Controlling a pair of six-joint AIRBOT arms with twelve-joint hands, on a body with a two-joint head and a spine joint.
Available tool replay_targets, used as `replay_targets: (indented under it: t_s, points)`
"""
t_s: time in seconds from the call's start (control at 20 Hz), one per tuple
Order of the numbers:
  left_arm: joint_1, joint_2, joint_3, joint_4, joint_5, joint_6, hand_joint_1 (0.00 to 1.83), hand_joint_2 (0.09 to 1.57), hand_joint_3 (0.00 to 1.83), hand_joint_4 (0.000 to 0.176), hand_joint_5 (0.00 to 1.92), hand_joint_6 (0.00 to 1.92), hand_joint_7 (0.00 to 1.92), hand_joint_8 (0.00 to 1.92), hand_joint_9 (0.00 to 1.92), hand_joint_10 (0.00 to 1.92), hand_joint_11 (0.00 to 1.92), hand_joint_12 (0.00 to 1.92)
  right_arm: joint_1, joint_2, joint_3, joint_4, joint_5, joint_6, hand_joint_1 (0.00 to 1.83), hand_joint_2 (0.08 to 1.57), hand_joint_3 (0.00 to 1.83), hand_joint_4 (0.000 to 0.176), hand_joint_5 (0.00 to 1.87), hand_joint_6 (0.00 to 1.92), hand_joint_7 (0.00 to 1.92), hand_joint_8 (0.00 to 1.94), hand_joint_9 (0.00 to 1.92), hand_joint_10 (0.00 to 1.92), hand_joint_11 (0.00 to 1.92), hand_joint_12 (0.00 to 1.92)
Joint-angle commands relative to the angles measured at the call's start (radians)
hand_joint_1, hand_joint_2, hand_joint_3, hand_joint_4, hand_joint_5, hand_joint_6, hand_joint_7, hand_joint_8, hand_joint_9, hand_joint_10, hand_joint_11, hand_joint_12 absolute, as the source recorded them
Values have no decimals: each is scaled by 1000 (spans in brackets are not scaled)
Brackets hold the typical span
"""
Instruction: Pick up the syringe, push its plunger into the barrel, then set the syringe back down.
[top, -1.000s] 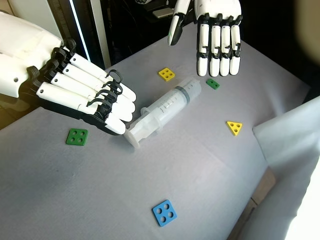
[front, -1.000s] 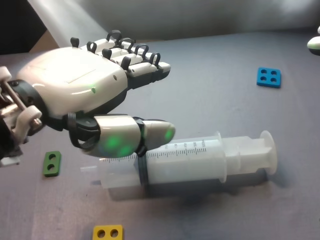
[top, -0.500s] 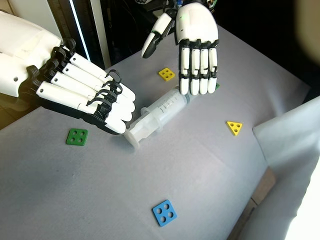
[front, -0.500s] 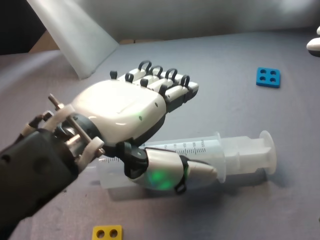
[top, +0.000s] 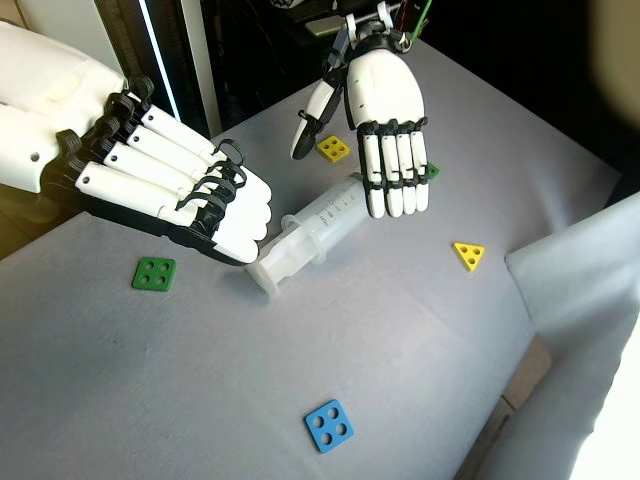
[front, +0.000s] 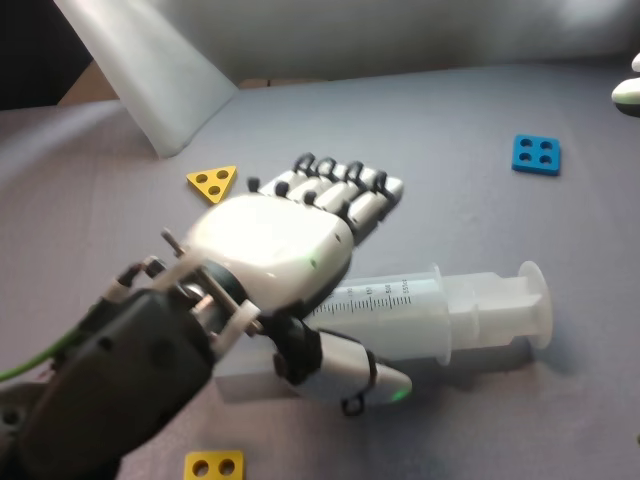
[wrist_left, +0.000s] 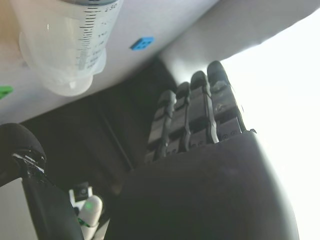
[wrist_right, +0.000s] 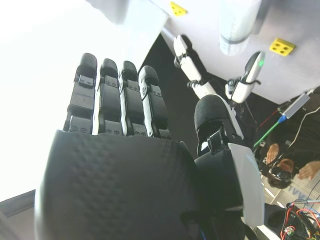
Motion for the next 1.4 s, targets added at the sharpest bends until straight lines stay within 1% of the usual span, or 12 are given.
replay_targets:
  t_s: [0.0, 0.1, 0.3, 0.45, 0.7, 1.0, 1.05, 1.15, 1.2, 1.25, 1.3, 1.35]
  points:
    - [0, -13, 7, 46, -72, 8, 715, 870, 0, 0, 0, 0, 0, 0, 0, 0, 6, 21, 12, 2, -2, 26, -24, -1, 0, 1443, 2, 0, 164, 0, 126, 0, 79, 0, 0, 203]
    - [16, -38, 23, 43, -92, 20, 769, 874, 2, 0, 0, 0, 0, 0, 0, 0, 0, 11, 12, 2, -4, 27, -23, 0, 0, 1440, 0, 0, 169, 2, 129, 1, 80, 2, 0, 184]
    - [41, -78, 65, 30, -95, 50, 762, 872, 0, 0, 0, 0, 0, 0, 0, 0, 8, 4, 17, 3, -14, 27, -18, -1, 0, 1436, 0, 0, 182, 3, 148, 3, 89, 3, 0, 159]
    - [52, -117, 106, 15, -96, 59, 759, 868, 0, 0, 0, 0, 0, 0, 0, 0, 7, 3, 17, 3, -16, 27, -17, -1, 0, 1434, 0, 0, 223, 10, 173, 3, 112, 6, 0, 235]
    - [55, -182, 176, 4, -95, 59, 779, 872, 2, 0, 0, 0, 0, 0, 0, 0, 27, 16, 18, 3, -16, 27, -17, -1, 0, 1429, 0, 0, 216, 1, 164, 1, 100, 0, 0, 213]
    - [63, -221, 219, -7, -92, 59, 871, 937, 23, 0, 38, 8, 18, 5, 18, 5, 37, 29, 18, 4, -20, 27, -17, -1, 0, 1430, 1, 0, 229, 4, 183, 4, 115, 5, 0, 230]
    - [65, -222, 220, -13, -92, 58, 896, 953, 2, 0, 53, 13, 35, 7, 33, 3, 7, 144, 18, 5, -22, 27, -17, -1, 0, 1432, 2, 0, 238, 5, 194, 5, 125, 7, 0, 258]
    - [70, -224, 218, -17, -96, 54, 1059, 1009, 10, 0, 211, 11, 186, 12, 154, 14, 0, 428, 17, 8, -26, 27, -17, 0, 0, 1435, 1, 0, 233, 0, 179, 0, 117, 0, 0, 255]
    - [71, -225, 218, -17, -97, 54, 1059, 1009, 10, 0, 211, 11, 186, 12, 154, 14, 0, 428, 17, 9, -28, 27, -17, 1, 0, 1435, 1, 0, 233, 0, 179, 0, 117, 0, 0, 255]
    - [71, -225, 218, -17, -97, 54, 1042, 1079, 8, 0, 324, 9, 350, 8, 320, 25, 0, 732, 17, 9, -29, 27, -19, 10, 0, 1434, 1, 0, 245, 4, 195, 4, 129, 4, 0, 291]
    - [71, -225, 217, -17, -97, 54, 1058, 1116, 9, 0, 416, 22, 458, 20, 428, 43, 0, 910, 18, 10, -29, 27, -23, 26, 0, 1434, 1, 0, 247, 4, 195, 3, 130, 4, 0, 298]
    - [71, -225, 217, -17, -97, 54, 1058, 1116, 9, 0, 416, 22, 458, 20, 428, 43, 0, 910, 18, 10, -29, 27, -30, 45, 0, 1434, 1, 0, 247, 4, 195, 3, 130, 4, 0, 298]
